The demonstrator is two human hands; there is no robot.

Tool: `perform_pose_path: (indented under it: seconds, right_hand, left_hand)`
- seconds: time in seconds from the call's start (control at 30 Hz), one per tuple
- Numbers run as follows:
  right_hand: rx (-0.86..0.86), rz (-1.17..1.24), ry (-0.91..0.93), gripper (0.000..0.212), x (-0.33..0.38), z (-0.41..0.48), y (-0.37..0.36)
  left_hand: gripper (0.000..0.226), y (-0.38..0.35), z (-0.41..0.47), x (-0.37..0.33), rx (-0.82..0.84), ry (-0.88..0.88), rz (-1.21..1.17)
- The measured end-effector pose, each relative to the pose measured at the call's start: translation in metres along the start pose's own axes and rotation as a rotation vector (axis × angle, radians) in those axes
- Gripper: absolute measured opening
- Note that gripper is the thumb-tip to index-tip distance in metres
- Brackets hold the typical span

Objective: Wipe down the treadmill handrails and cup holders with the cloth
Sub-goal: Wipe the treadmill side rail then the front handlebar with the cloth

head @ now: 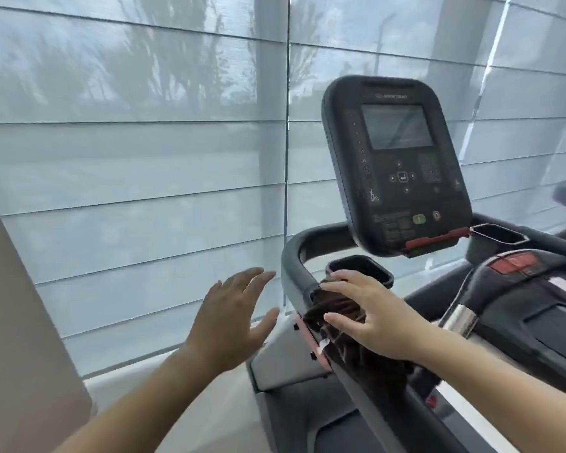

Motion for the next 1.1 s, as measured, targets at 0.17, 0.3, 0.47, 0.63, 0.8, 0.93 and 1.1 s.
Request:
perform_pose_path:
  seconds: [0.17, 0.3, 0.47, 0.63, 0.8, 0.93, 1.1]
  right_hand:
    - [0.093, 0.011, -0.13, 0.06, -0.024, -0.006, -0.026]
    - [0.066, 0.037, -0.145, 0.07, -0.029, 0.007, -0.032]
    - [0.116, 0.007, -0.218, 0.076, -0.033, 0.021, -0.041]
    - [0.077, -0.022, -0.274, 0.066, -0.034, -0.003, -0.034]
    - [-0.009, -0.173, -0.347, 0.063, -0.02, -0.046, -0.033]
    - [-0.014, -0.187, -0.5, 0.067, -0.024, -0.026, -0.033]
    - [-0.11, -0.199, -0.628, 0.061, -0.021, -0.028, -0.029]
  left_hand:
    - [0.05, -0.037, 0.007, -0.016, 0.029, -0.023, -0.048]
    - [0.048, -0.056, 0.009, -0.017, 0.034, -0.012, -0.056]
    - [0.049, -0.068, 0.023, -0.01, 0.068, -0.003, -0.077]
    - [0.049, -0.077, 0.048, -0.008, 0.078, -0.04, -0.162]
    - [0.046, -0.096, 0.06, -0.014, 0.137, -0.221, -0.231]
    - [0.043, -0.111, 0.069, -0.012, 0.217, -0.333, -0.252]
    - [0.042, -0.125, 0.072, -0.005, 0.302, -0.443, -0.276]
Point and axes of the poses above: each hand's wrist, its own z-axis towards the middle knuckle, its own y-axis out of the back of the hand, x = y × z, the point moved 8 cm from there along z, towards the middle knuckle, and after that the axes turned 4 degrees about -y, right-handed, at the moved point
